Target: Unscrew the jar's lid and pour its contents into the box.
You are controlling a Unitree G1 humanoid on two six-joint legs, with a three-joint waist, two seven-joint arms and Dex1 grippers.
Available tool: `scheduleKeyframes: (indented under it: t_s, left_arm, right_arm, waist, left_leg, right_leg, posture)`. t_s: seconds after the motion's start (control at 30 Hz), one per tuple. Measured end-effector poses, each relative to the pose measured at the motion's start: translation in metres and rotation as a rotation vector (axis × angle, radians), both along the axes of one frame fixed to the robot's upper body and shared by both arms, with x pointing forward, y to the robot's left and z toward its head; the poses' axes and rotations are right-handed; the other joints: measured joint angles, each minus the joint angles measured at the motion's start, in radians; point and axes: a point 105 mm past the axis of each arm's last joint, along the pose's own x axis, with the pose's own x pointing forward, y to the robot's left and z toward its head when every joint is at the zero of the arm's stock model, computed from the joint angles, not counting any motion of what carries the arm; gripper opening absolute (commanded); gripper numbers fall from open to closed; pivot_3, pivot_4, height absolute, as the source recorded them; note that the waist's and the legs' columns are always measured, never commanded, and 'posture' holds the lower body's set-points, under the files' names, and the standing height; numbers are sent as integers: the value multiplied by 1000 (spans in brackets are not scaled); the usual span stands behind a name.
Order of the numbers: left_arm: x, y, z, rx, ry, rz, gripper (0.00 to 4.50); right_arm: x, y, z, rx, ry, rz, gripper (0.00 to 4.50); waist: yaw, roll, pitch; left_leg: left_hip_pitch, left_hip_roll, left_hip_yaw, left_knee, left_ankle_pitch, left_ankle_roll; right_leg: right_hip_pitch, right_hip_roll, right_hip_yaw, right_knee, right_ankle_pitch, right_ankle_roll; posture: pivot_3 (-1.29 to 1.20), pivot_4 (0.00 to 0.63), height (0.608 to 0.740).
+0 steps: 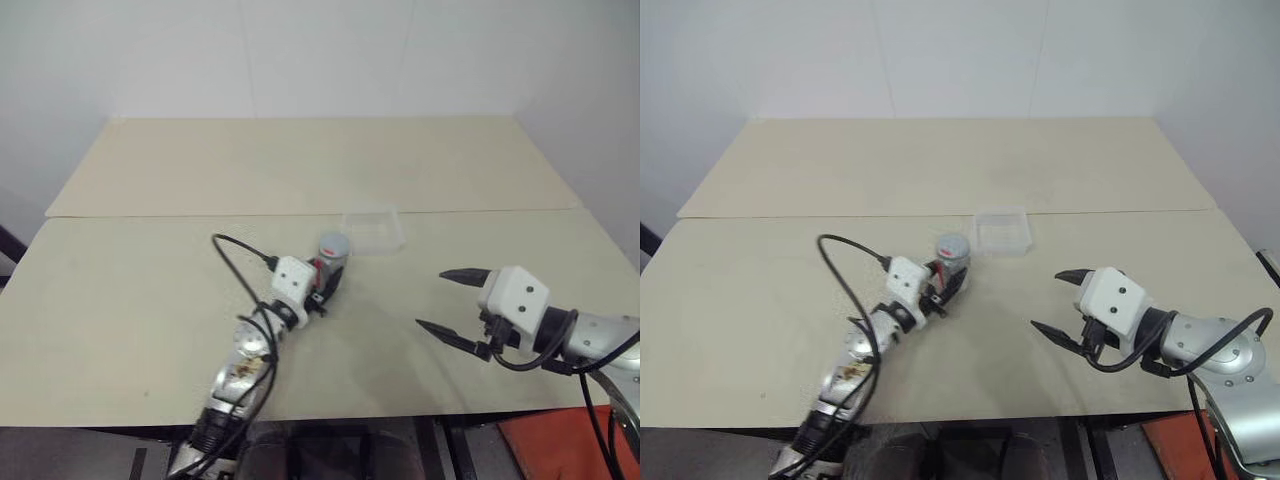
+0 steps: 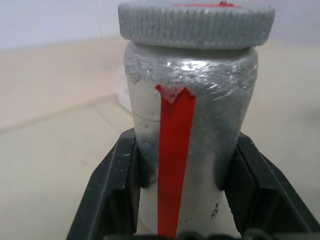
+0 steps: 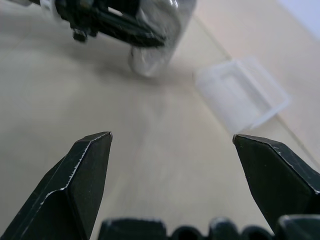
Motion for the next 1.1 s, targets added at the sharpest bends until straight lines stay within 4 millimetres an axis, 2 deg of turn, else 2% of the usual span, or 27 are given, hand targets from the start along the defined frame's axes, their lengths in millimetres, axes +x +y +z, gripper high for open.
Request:
scheduleKeyframes:
  t_s: [0.1, 0.13, 0.23, 0.33, 0.53, 0.7, 0.8, 1.1]
  left_arm:
    - [-9, 13, 23, 13, -53, -111, 1921]
    - [-11, 12, 26, 15, -58, -138, 1921]
    - [-19, 14, 28, 36, -44, -223, 1921]
    - [-23, 12, 26, 33, -27, -267, 1921]
    - [-28, 0, 19, 42, -22, -336, 1921]
    - [-32, -8, 18, 68, -55, -365, 1921]
    - [-33, -11, 17, 79, -69, -370, 1921]
    - [-32, -13, 16, 89, -71, -359, 1921]
  right_arm:
    - [8, 23, 25, 155, -53, 36, 4500]
    - [8, 29, 29, 182, -57, 51, 4500]
    - [10, 64, 47, 354, -36, 134, 4500]
    - [11, 87, 56, 442, 7, 183, 4500]
    - [11, 114, 57, 428, 41, 234, 4500]
    - [23, 122, 49, 374, 40, 196, 4500]
    - [33, 119, 45, 353, 38, 151, 4500]
    - [31, 114, 38, 321, 59, 156, 4500]
  waist:
    - [-1, 1, 0]
    - [0, 1, 0]
    - [2, 1, -1]
    - [5, 1, -1]
    - [3, 1, -1]
    - [0, 1, -1]
    - [2, 1, -1]
    - [1, 1, -1]
  left_leg:
    - [0, 0, 0, 0, 0, -1]
    - [0, 0, 0, 0, 0, -1]
    - [-1, -1, 0, 0, 1, -1]
    - [-3, -1, -1, 0, 1, -1]
    - [-8, -2, 0, 0, 1, -2]
    - [-8, -2, 0, 0, 2, -3]
    - [-8, -2, 0, 0, 2, -3]
    - [-9, -1, 0, 0, 2, -3]
  right_leg:
    - [0, 0, 0, 0, 0, 0]
    - [0, 0, 0, 0, 0, 0]
    - [-1, 0, -1, 1, 0, 0]
    - [-2, 0, -3, 2, 0, 0]
    - [-6, 2, -3, 2, 1, 0]
    - [-6, 2, -4, 3, 1, 0]
    - [-6, 2, -4, 3, 1, 0]
    - [-7, 2, -4, 2, 1, 0]
  posture:
    - [0, 150, 740]
    - [0, 150, 740]
    - [0, 150, 740]
    - [0, 150, 740]
    - [0, 150, 740]
    - [0, 150, 740]
    - [0, 150, 740]
    - [0, 150, 740]
